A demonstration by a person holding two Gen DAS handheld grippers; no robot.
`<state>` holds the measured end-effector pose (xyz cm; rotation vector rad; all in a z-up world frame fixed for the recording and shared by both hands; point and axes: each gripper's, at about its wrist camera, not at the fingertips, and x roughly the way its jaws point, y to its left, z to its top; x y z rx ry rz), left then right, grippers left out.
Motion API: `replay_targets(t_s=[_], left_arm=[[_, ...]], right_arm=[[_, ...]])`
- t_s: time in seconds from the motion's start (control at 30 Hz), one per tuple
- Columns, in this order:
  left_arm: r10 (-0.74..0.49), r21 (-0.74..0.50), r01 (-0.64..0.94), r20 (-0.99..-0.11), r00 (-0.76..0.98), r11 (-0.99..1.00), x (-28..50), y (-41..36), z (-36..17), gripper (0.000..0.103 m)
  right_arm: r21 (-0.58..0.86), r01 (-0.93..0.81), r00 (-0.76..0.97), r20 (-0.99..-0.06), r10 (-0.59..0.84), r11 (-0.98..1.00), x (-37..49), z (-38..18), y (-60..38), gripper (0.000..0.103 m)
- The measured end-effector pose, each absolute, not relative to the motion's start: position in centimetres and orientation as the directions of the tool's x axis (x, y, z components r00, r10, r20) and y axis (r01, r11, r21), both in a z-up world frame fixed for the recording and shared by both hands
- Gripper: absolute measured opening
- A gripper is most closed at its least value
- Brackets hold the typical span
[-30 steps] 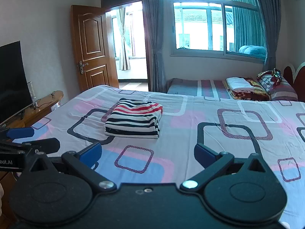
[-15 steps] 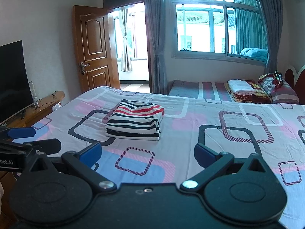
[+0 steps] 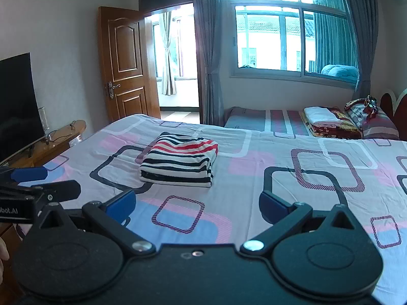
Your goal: Fold small clothes
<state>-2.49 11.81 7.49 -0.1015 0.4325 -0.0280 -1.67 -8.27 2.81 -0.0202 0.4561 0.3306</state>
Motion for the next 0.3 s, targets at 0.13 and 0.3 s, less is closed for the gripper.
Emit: replay_targets(t_s=[0.13, 0.3], left_arm=[[-0.047, -0.113, 0.001, -0.406, 0.912, 0.994, -2.68, 11.75, 7.71, 0.103], [-0.022, -0.118, -0.027, -0.394, 0.919, 0.993, -3.03, 11.58, 7.94, 0.103]], right_arm=[[0.054, -0.319, 0.845, -0.435, 0.310, 0.946, -1.66, 2.79, -8.31, 0.102], [0.054, -0.322, 0.844, -0.435, 0.313, 0.945, -1.65, 2.73, -8.32, 0.102]])
